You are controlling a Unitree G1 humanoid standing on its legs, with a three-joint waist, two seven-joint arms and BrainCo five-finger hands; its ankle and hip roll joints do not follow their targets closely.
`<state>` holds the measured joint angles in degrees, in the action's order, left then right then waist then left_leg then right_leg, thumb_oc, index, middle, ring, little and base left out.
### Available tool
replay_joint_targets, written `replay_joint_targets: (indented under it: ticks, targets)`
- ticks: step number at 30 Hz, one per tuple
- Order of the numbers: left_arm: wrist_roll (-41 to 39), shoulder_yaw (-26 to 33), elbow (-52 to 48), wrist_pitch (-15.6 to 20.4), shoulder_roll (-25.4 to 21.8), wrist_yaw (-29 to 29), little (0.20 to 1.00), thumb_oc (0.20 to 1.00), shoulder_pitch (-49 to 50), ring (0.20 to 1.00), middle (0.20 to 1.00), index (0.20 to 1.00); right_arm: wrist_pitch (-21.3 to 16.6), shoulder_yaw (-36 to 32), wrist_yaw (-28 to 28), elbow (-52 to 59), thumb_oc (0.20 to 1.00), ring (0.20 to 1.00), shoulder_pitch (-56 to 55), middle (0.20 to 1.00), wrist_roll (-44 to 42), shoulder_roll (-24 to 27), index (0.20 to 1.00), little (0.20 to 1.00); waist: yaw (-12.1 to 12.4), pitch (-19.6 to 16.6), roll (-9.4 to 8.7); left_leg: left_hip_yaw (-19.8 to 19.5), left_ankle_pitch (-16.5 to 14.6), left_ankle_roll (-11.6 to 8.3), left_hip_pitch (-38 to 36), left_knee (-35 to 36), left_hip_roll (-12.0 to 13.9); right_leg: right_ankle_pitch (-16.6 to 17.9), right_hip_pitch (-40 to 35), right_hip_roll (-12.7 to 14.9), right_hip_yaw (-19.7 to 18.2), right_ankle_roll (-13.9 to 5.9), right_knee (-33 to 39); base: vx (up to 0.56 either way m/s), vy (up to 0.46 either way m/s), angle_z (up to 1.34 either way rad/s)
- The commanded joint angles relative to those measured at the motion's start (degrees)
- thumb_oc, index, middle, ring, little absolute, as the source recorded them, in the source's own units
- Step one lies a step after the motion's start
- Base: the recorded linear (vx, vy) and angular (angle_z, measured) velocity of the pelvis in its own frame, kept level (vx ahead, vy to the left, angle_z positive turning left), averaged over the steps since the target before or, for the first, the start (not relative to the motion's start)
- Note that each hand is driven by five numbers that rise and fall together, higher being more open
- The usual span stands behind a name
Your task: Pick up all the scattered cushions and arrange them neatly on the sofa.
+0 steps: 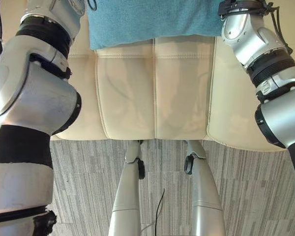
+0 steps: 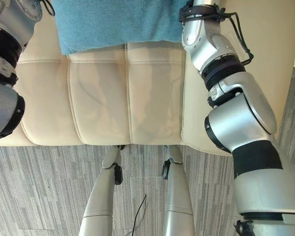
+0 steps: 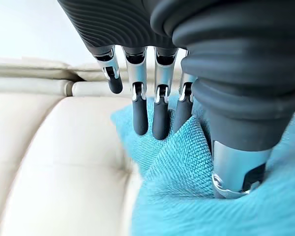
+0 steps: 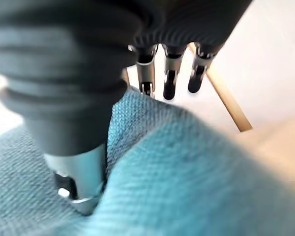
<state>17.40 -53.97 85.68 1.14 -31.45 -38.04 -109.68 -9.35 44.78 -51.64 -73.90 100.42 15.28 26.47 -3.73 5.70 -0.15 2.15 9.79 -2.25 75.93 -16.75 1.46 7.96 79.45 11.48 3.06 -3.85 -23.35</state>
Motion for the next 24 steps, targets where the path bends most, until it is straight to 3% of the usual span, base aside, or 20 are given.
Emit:
replay_joint_targets:
  ticks: [1,2,5,6,7,9,10,13,14,16,20,22,23,24]
  targets:
    - [-13.3,9.4,5.7,-4.5,4.8,10.9,1.000,1.000,-12.0,1.000,1.000,1.000,2.2,-0.5,5.9,-5.5,1.000,1.000,13.4,1.000,-1.0,-3.8,1.000,1.000,1.0,-0.1,-3.79,2.0,-8.4,2.38,-4.8,-1.7,-3.2,-10.5,-8.9,-2.9,-1.4,-2.78,1.2,0.00,0.000,0.00]
    - [-13.3,9.4,5.7,-4.5,4.8,10.9,1.000,1.000,-12.0,1.000,1.000,1.000,2.2,-0.5,5.9,-5.5,1.000,1.000,13.4,1.000,-1.0,-3.8,1.000,1.000,1.0,-0.2,-3.77,2.0,-8.2,2.39,-4.7,-1.5,-3.2,-10.3,-8.8,-3.0,-1.4,-2.78,1.4,0.00,0.000,0.00]
    - [-35.6,23.3,3.9,-4.8,2.6,17.4,1.000,1.000,-11.3,1.000,1.000,1.000,1.6,-4.4,7.7,-4.1,1.000,1.000,11.9,1.000,-6.8,-3.6,1.000,1.000,1.0,0.2,-3.10,2.2,-8.3,2.58,-6.6,-0.9,-3.4,-10.2,-10.9,-3.1,-1.2,-2.83,2.0,0.00,0.011,0.00]
    - [-49.4,30.7,1.4,-3.7,1.4,20.3,1.000,1.000,-8.9,1.000,1.000,1.000,1.0,-9.8,8.5,-2.4,1.000,1.000,9.6,1.000,-13.0,-3.8,1.000,1.000,1.3,0.2,-2.53,2.3,-8.6,2.56,-8.8,-0.1,-3.6,-10.5,-13.4,-3.1,-0.9,-2.81,2.9,0.03,0.018,-0.01]
    - [-59.4,37.6,-2.0,-3.4,1.4,21.3,1.000,1.000,-4.7,1.000,1.000,1.000,0.0,-19.6,9.5,0.2,1.000,1.000,5.9,1.000,-24.3,-4.6,1.000,1.000,1.5,0.3,-2.13,1.9,-9.2,2.32,-11.4,0.5,-3.6,-11.1,-16.3,-3.2,-0.4,-2.96,3.7,0.00,0.000,0.00]
    - [-60.8,39.0,-4.5,-2.8,1.6,20.8,1.000,1.000,-1.8,1.000,1.000,1.000,-0.5,-23.0,9.6,2.2,1.000,1.000,3.8,1.000,-28.4,-5.2,1.000,1.000,1.4,0.4,-2.03,1.8,-8.7,2.35,-12.8,1.3,-3.7,-10.5,-18.1,-3.2,-0.2,-3.02,4.8,0.03,-0.014,-0.02]
    - [-61.9,42.4,-11.2,-1.6,2.2,20.0,1.000,1.000,5.2,1.000,1.000,1.000,-3.8,-34.3,11.9,9.2,1.000,1.000,-3.2,1.000,-40.1,-8.0,1.000,1.000,1.3,0.5,-1.52,1.3,-8.9,1.81,-16.4,2.5,-3.5,-10.7,-22.4,-3.4,0.4,-3.42,6.6,0.08,-0.035,0.01]
    - [-51.9,39.1,-23.6,-2.6,1.5,22.0,1.000,1.000,18.9,1.000,1.000,1.000,-3.3,-36.0,17.1,19.7,1.000,1.000,-16.5,1.000,-37.9,-8.2,1.000,1.000,1.0,0.6,-1.11,0.2,-8.2,0.90,-24.1,5.0,-2.6,-9.7,-31.4,-3.2,1.1,-4.01,10.3,0.13,-0.078,0.04]
    - [-42.6,37.3,-30.0,-4.4,-0.6,25.6,1.000,1.000,28.6,1.000,1.000,1.000,-0.9,-35.2,21.7,26.9,1.000,1.000,-26.4,1.000,-34.1,-7.6,1.000,1.000,0.9,0.9,-1.09,-0.3,-7.8,0.33,-30.5,7.0,-2.5,-9.1,-37.8,-3.0,2.0,-4.05,12.7,0.13,-0.106,-0.02]
    - [-35.6,37.2,-34.7,-5.9,-2.2,29.6,1.000,1.000,36.6,1.000,1.000,1.000,1.1,-34.8,26.2,32.7,1.000,1.000,-34.5,1.000,-30.6,-6.3,1.000,1.000,0.8,0.6,-1.30,-0.3,-7.6,0.22,-34.3,7.8,-2.7,-8.6,-42.0,-3.2,2.5,-3.69,14.4,0.12,-0.091,-0.01]
    - [-23.0,40.2,-45.8,-7.8,-5.0,35.9,1.000,1.000,58.1,1.000,1.000,1.000,3.9,-35.0,34.3,42.4,1.000,1.000,-52.6,1.000,-24.5,-5.1,1.000,1.000,1.0,-0.3,-1.41,-0.5,-7.1,0.40,-44.2,10.9,-2.7,-8.1,-51.6,-3.8,4.3,-3.19,17.9,0.12,-0.067,-0.03]
    - [-20.7,44.3,-50.5,-8.1,-3.9,37.7,1.000,1.000,70.1,1.000,1.000,1.000,5.3,-36.2,37.7,45.4,1.000,1.000,-61.8,1.000,-22.4,-5.2,1.000,1.000,1.0,-1.3,-1.29,-0.4,-6.8,0.43,-48.8,12.4,-2.4,-8.3,-55.7,-4.1,4.7,-2.85,19.1,0.13,-0.071,0.02]
    - [-18.3,46.4,-53.6,-7.3,-2.9,39.7,1.000,1.000,80.9,1.000,1.000,1.000,6.5,-37.3,42.6,47.5,1.000,1.000,-70.4,1.000,-21.5,-5.4,1.000,1.000,1.0,-2.3,-1.07,-0.4,-6.7,0.48,-53.2,14.1,-1.8,-8.5,-59.5,-4.5,4.8,-2.42,20.4,0.10,-0.054,0.01]
    - [-18.3,46.5,-53.8,-7.3,-2.9,39.7,1.000,1.000,81.3,1.000,1.000,1.000,6.5,-37.1,42.6,47.6,1.000,1.000,-70.7,1.000,-21.5,-5.4,1.000,1.000,0.9,-2.3,-1.00,-0.4,-6.7,0.47,-53.6,14.4,-1.8,-8.5,-59.9,-4.5,4.9,-2.42,20.6,0.14,-0.060,-0.01]
